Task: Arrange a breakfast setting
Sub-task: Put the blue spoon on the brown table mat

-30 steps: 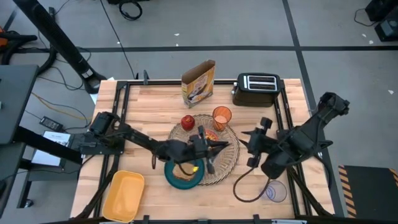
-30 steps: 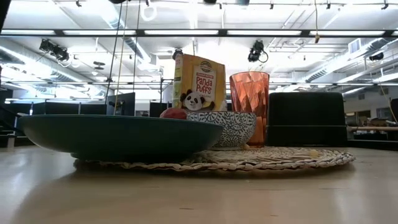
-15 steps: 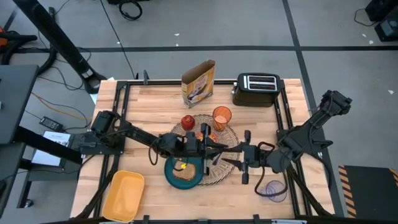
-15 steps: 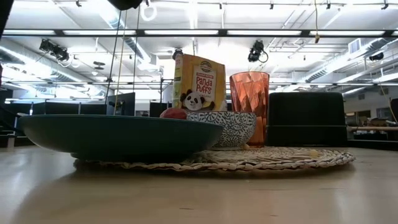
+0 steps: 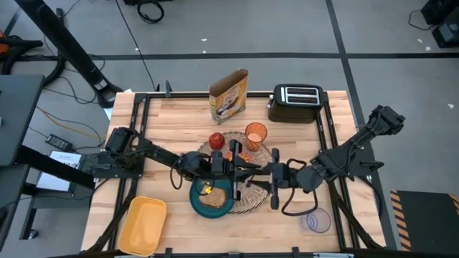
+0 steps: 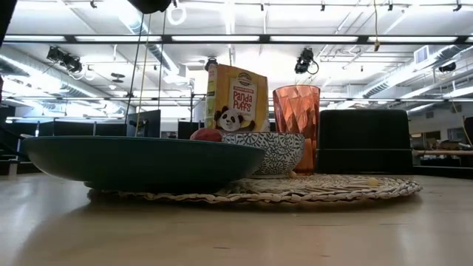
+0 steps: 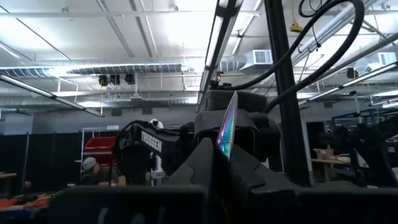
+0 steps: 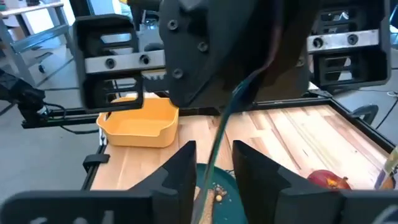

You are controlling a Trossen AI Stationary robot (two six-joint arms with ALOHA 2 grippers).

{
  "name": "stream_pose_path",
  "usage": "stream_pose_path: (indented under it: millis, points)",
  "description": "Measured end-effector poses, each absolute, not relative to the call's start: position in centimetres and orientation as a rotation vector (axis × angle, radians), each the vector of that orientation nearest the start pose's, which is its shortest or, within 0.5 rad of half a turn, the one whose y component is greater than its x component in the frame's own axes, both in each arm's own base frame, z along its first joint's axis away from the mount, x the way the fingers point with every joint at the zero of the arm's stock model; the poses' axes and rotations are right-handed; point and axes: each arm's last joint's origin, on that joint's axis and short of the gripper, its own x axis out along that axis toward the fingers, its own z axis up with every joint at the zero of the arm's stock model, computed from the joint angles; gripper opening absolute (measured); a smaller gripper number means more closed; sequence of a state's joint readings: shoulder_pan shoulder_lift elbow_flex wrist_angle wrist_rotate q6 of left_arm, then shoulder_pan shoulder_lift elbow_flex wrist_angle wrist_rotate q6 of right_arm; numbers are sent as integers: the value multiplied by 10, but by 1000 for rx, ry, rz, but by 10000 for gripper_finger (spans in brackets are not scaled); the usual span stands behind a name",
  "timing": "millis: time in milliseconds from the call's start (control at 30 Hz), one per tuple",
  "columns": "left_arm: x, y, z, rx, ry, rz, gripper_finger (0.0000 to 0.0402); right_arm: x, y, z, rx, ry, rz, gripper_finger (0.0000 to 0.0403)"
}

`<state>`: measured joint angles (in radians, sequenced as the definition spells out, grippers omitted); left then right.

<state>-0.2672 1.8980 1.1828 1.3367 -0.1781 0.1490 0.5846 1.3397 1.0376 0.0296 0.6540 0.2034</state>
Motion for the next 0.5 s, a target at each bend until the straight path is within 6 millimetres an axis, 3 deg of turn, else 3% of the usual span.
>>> stream_pose_path:
  millis: [267, 500]
  points:
    - [393, -103, 295, 32, -625, -37, 25, 259, 150, 321, 106, 208, -93, 16]
    - [394, -103, 294, 78, -610, -18, 52, 260, 149, 321, 224, 211, -74, 12]
